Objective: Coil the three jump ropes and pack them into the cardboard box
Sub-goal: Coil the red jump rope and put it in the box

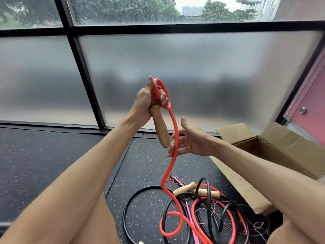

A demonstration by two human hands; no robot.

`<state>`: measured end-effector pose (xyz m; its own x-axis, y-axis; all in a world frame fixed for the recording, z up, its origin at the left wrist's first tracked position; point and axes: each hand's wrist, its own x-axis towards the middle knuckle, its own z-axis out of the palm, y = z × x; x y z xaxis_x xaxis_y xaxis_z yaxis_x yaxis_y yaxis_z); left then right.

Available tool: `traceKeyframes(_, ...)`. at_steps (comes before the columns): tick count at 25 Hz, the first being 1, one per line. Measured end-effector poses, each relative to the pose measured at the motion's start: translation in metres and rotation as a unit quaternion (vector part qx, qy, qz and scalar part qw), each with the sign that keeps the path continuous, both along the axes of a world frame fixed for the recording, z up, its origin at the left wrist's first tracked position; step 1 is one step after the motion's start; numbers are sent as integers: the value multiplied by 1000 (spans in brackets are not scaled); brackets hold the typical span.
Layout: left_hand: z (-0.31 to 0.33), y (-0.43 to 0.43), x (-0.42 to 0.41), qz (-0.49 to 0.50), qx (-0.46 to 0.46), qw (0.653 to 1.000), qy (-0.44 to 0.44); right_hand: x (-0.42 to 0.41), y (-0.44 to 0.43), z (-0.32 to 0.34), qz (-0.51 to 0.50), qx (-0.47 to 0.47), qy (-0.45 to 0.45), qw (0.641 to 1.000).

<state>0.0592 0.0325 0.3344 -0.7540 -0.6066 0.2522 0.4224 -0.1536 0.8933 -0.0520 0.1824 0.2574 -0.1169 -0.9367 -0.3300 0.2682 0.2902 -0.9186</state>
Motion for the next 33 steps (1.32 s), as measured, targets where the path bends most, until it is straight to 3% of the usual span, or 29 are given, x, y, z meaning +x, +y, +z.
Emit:
traceKeyframes(4,-10,-7,-10,152,-64,986,-21,5,3,-4,89,37,15,995)
traceKeyframes(8,-17,-22,-8,270,-202,939,-71,6,7,-5,145,66,69,985)
traceKeyframes(10,-25,-34,-3,313,-292,897,-109,8,9,-4,146,74,92,982)
traceKeyframes(14,-44,-54,8,364,-474,770,-223,8,14,-2,130,83,115,981)
traceKeyframes(17,-53,-61,17,343,-535,713,-295,6,13,0,74,84,228,967)
traceKeyframes(19,-57,-63,20,315,-552,686,-355,3,9,-1,4,89,386,918)
traceKeyframes(22,-65,-61,19,267,-560,655,-431,1,4,-4,-79,87,628,769)
traceKeyframes(25,-73,-58,14,210,-531,649,-503,-1,6,-12,-138,19,770,622)
traceKeyframes(28,-72,-53,17,96,-463,695,-542,-11,10,-8,-160,-66,834,524)
traceKeyframes(31,-62,-52,26,-43,-345,775,-528,-27,16,3,-151,-166,844,487)
traceKeyframes(33,-58,-52,31,-127,-284,810,-497,-33,21,8,-142,-213,841,477)
